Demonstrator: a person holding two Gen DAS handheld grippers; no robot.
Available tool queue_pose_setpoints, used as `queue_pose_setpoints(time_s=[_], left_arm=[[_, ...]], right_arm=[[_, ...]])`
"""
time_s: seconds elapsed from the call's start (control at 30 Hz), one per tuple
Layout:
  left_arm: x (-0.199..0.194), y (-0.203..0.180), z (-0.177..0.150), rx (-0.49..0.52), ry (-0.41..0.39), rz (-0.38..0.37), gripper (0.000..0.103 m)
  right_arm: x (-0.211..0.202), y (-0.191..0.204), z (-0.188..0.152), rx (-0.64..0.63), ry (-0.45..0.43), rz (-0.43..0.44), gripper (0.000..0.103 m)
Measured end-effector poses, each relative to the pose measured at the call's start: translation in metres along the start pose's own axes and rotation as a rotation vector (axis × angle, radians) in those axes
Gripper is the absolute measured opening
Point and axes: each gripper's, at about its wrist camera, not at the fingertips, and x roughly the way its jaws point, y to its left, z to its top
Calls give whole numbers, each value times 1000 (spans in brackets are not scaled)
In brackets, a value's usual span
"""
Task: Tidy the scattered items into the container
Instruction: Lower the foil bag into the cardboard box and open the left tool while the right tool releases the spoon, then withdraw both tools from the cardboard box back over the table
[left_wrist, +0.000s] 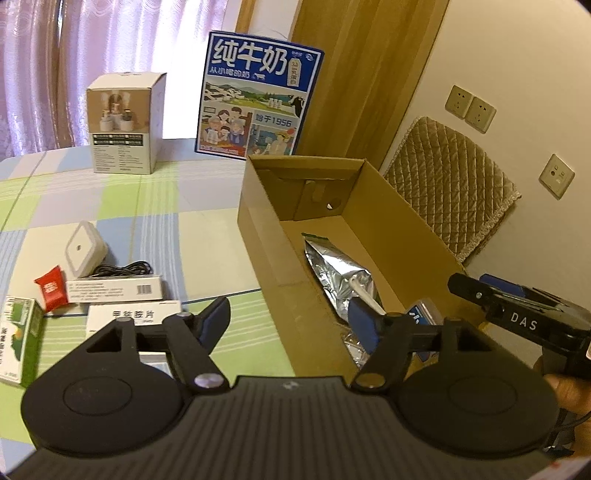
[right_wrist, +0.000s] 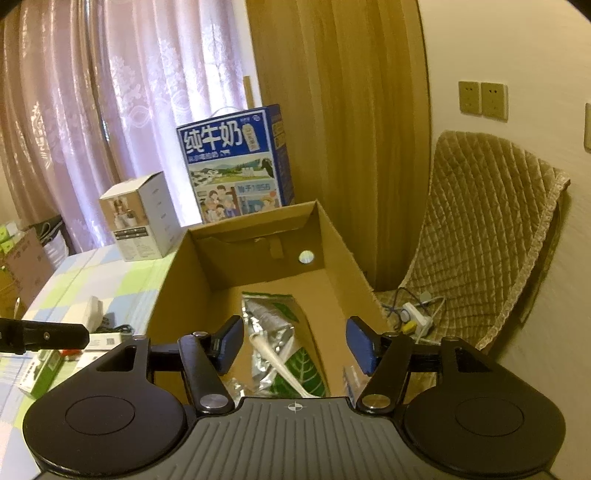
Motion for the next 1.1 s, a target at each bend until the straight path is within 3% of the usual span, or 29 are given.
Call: queue_pose_setpoints(time_s=[0.27,0.6,0.77,1.1], left_arm=[[-29,16,-12,-2,-18,41,82],[-64,42,-37,26,-31,156,102],[-83,62,-54,37,-37,269,102],[-122,116,-91,-35,-26,395,102]], right_arm=[[-16,23,-6,-18,11,15,76],[-35,55,-13,-46,9,69,94],[-44,71,-21,-76,16,92,99],[-55,113,-36,-115,42,173,101]])
